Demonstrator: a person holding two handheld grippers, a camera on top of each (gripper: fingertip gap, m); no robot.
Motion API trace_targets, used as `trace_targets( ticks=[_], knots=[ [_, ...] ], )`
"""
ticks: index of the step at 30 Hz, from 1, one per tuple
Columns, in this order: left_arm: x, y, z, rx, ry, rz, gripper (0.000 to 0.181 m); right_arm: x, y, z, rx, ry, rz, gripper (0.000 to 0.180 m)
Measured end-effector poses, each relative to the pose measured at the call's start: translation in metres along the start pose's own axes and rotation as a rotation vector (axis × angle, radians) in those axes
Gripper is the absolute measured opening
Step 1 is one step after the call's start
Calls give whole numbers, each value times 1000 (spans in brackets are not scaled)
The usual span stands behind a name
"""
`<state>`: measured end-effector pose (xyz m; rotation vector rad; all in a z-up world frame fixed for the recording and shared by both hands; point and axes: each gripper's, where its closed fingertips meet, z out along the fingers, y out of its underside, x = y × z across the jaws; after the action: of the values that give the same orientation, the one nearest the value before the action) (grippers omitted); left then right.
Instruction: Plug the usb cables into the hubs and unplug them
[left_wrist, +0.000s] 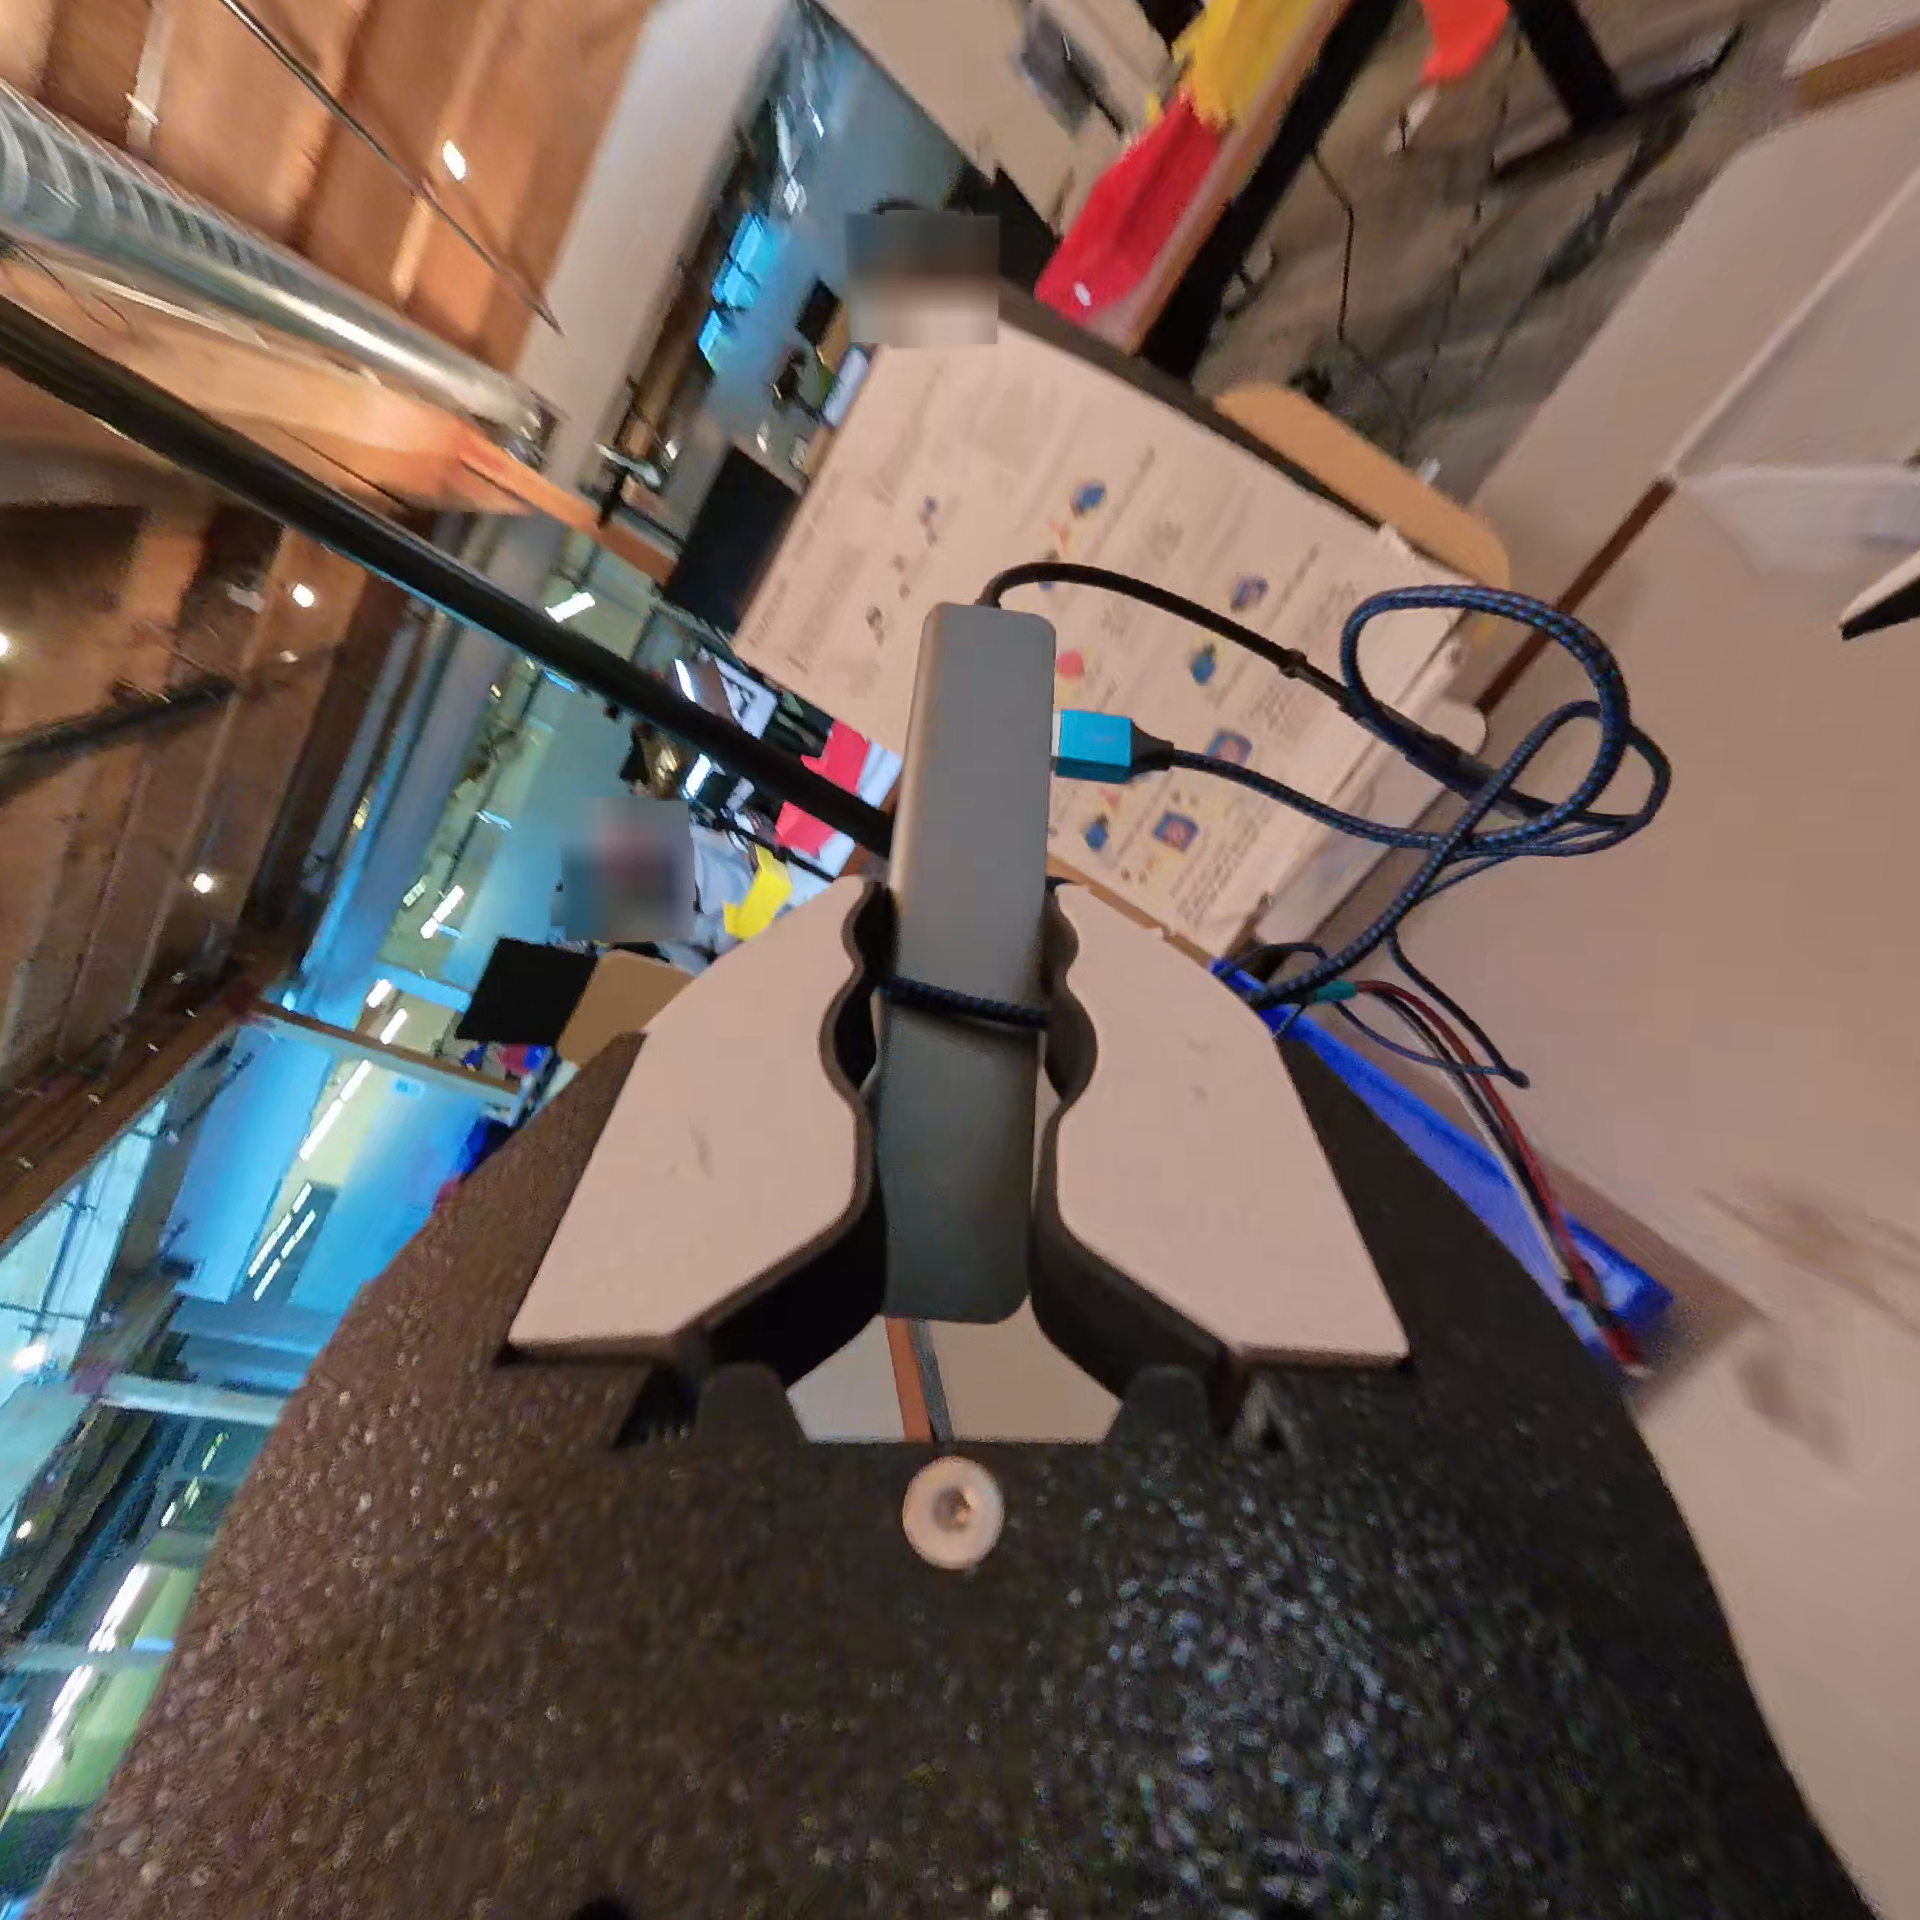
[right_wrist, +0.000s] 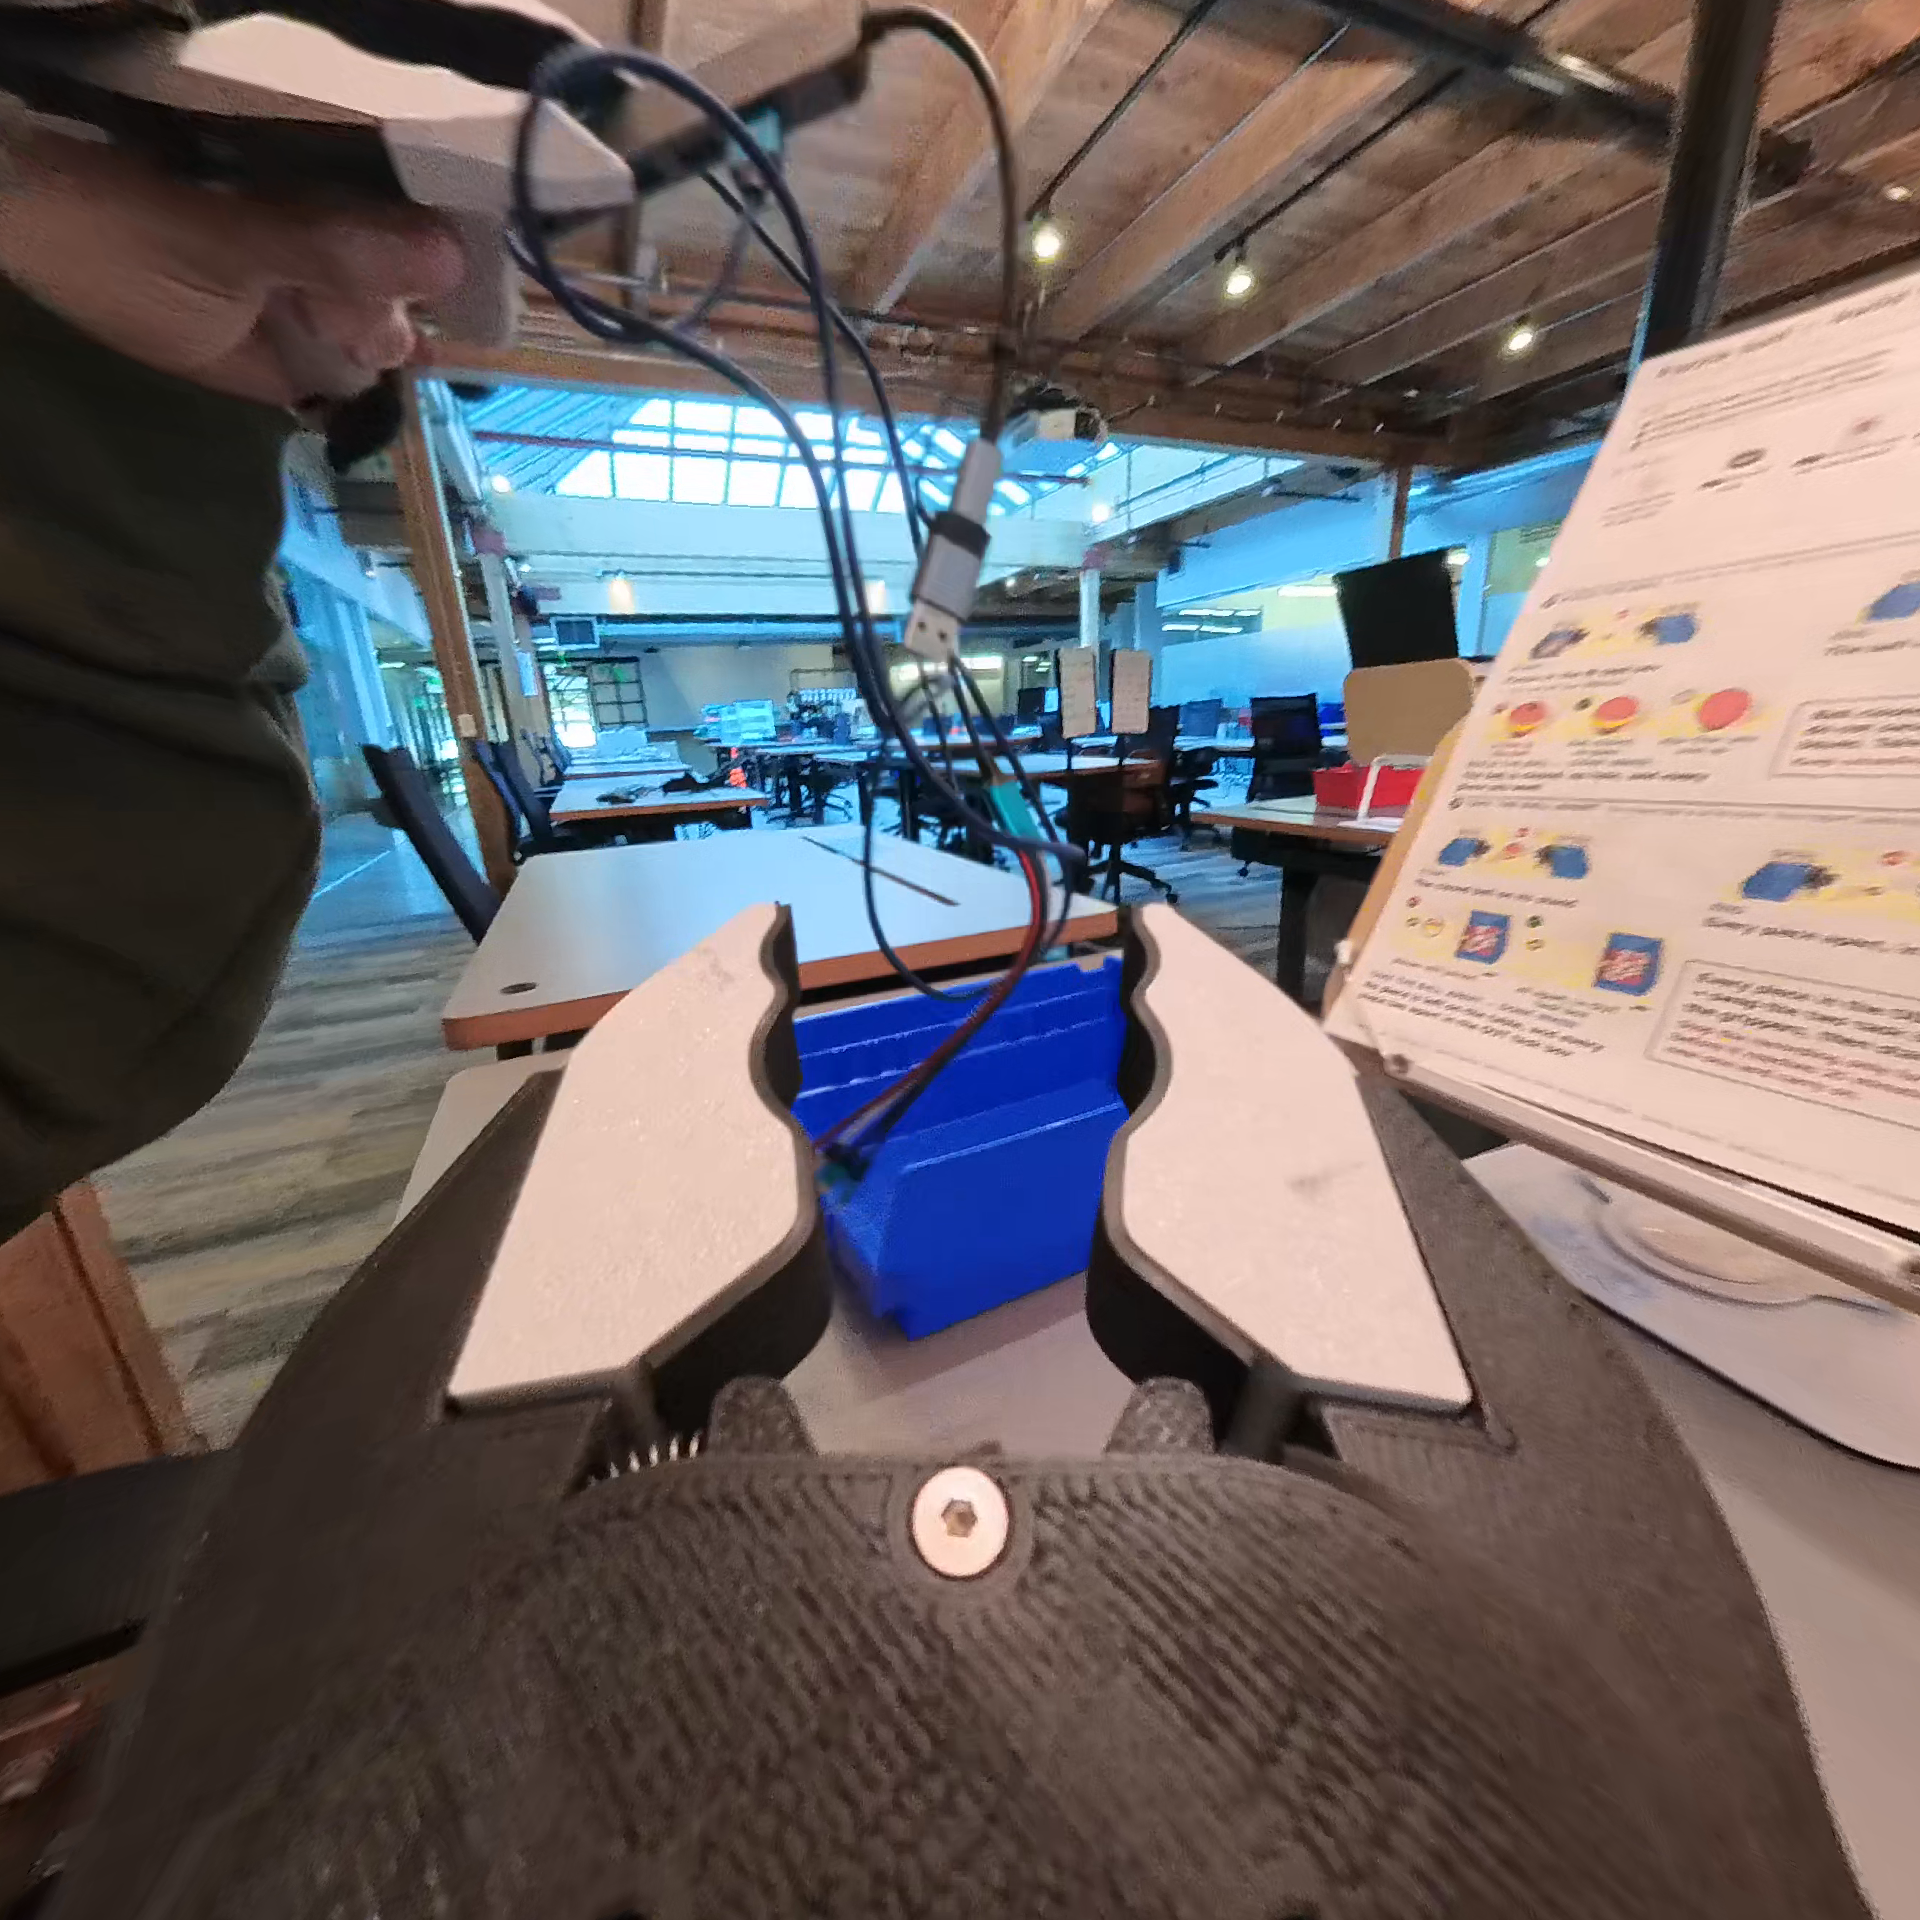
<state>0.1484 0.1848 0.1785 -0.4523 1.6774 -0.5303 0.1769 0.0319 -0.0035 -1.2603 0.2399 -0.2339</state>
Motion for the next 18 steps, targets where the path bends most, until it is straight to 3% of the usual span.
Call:
trace_targets(
  ticks=[3,5,11,16,18],
  knots=[
    [-6,-31,-15,97,-39,2,28,8,-12,-16,14,23,-7,58],
    [8,-42,-17,107,20,1,28,10,-21,-29,23,39,-23,59],
    [98,-36,10,122,221,-65,28,17,-53,-70,88,138,23,49],
    [199,-10,51,101,344,-146,28,14,-16,-66,-98,173,41,54],
    [233,3,65,73,373,-148,28,21,16,-63,-196,164,153,54]
  ],
)
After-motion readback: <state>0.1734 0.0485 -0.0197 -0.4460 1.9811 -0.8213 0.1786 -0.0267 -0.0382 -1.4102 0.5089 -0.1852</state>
